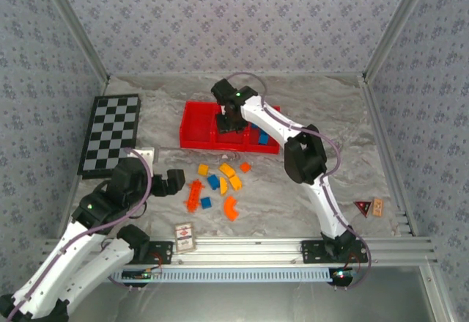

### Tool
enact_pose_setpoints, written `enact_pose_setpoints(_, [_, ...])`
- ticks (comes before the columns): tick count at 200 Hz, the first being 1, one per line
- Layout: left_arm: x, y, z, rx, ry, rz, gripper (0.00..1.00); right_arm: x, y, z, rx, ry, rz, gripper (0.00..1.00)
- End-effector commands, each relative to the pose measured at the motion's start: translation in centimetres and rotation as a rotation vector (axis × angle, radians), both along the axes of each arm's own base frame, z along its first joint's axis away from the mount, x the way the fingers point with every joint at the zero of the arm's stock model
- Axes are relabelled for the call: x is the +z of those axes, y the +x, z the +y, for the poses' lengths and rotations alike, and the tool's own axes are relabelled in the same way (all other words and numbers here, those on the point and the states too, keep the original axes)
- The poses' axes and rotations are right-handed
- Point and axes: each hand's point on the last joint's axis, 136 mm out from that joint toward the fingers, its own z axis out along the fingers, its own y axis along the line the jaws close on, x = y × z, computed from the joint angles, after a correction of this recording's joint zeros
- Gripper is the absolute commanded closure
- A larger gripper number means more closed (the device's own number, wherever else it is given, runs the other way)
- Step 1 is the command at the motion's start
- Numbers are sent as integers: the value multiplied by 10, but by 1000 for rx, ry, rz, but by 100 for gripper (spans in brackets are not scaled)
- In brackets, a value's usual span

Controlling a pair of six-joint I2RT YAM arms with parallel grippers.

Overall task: Sort the legos into containers by color
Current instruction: Place the lego in the container.

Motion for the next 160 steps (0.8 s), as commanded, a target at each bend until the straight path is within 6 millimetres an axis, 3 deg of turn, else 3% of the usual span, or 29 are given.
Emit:
enact_pose_setpoints(1, [0, -1, 1, 6, 1, -4, 0, 3, -1, -2, 10, 1, 23, 55])
enact_pose_setpoints(37, [0, -1, 2, 8, 2, -5, 0, 13, -5, -4, 14, -17, 0, 49])
enact_pose_setpoints(79, [-1, -1, 2, 9, 3, -3, 0, 40, -21, -13, 13, -33, -59, 48])
enact_pose_setpoints(124, [-1, -1, 2, 9, 4, -4, 0, 59, -65, -29, 15, -28, -95, 45])
enact_pose_setpoints(160, [-1, -1, 1, 6, 4, -4, 0, 52, -107, -46, 40, -59, -63, 42])
